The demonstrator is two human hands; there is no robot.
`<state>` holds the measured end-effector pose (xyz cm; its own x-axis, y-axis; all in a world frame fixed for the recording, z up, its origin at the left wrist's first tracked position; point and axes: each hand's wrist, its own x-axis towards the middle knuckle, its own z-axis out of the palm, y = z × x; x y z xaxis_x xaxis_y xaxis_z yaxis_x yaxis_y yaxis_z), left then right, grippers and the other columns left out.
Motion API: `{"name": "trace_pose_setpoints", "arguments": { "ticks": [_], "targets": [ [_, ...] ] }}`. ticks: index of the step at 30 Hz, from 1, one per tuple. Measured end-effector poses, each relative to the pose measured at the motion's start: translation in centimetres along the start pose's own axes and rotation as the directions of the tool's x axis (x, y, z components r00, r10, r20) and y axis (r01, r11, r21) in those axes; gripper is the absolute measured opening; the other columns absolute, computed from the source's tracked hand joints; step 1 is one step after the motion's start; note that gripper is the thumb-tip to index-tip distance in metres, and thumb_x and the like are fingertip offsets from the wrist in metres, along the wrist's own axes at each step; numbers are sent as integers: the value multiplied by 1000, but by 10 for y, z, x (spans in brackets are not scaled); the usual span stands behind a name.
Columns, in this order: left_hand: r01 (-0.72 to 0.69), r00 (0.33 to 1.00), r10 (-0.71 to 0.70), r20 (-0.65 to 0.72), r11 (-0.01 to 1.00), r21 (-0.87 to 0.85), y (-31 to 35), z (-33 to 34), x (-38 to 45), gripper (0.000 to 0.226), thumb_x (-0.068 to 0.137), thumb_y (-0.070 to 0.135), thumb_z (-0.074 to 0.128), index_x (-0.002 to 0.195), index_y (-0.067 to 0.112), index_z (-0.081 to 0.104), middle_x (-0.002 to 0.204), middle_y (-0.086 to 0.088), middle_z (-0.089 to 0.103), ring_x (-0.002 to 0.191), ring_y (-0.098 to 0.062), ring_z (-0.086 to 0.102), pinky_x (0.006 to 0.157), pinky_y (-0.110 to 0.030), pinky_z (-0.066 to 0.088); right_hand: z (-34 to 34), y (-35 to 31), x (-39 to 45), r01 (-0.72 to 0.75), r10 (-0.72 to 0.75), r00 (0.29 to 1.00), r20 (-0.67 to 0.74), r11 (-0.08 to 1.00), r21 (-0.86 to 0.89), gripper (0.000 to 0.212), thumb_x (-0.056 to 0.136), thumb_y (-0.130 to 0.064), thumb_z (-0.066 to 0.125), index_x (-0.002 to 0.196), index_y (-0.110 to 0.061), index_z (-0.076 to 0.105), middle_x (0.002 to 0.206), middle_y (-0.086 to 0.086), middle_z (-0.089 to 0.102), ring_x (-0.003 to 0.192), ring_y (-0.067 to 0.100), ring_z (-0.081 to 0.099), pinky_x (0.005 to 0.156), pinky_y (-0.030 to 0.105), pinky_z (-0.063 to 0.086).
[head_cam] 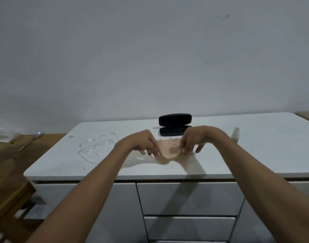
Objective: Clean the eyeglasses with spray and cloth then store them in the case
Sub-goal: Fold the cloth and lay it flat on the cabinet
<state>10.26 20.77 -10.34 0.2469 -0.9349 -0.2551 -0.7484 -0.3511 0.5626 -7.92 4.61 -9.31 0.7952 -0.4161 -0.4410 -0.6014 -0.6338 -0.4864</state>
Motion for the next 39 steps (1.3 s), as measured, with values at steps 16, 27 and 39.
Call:
{"name": "trace_pose_setpoints", "arguments": {
  "ticks": [16, 27, 39],
  "targets": [
    [102, 858, -107, -503, 994, -37, -33, 41, 54, 19, 87, 29, 75, 104, 22, 80, 105, -1, 76, 93, -16, 70, 78, -25, 51, 37, 24, 55, 26, 19, 853, -522, 997, 79, 16, 91, -20, 73, 105, -22, 80, 106, 4, 72, 92, 19, 67, 81, 28, 53],
    [12, 837, 94, -539, 982, 191, -45, 42, 61, 33, 86, 38, 72, 116, 24, 75, 120, -1, 64, 119, -20, 53, 90, -38, 51, 31, 27, 53, 53, -46, 839, -543, 999, -2, 33, 87, -23, 74, 120, -24, 75, 112, 1, 69, 98, 17, 62, 86, 30, 49],
    [-28, 825, 200, -529, 949, 314, -52, 20, 10, 33, 92, 44, 68, 120, 26, 71, 121, 1, 69, 121, -21, 51, 95, -37, 47, 36, -13, 47, 110, -158, 868, -471, 986, -128, 32, 84, -17, 78, 116, -21, 76, 107, -2, 68, 96, 16, 65, 78, 27, 49]
  ]
}}
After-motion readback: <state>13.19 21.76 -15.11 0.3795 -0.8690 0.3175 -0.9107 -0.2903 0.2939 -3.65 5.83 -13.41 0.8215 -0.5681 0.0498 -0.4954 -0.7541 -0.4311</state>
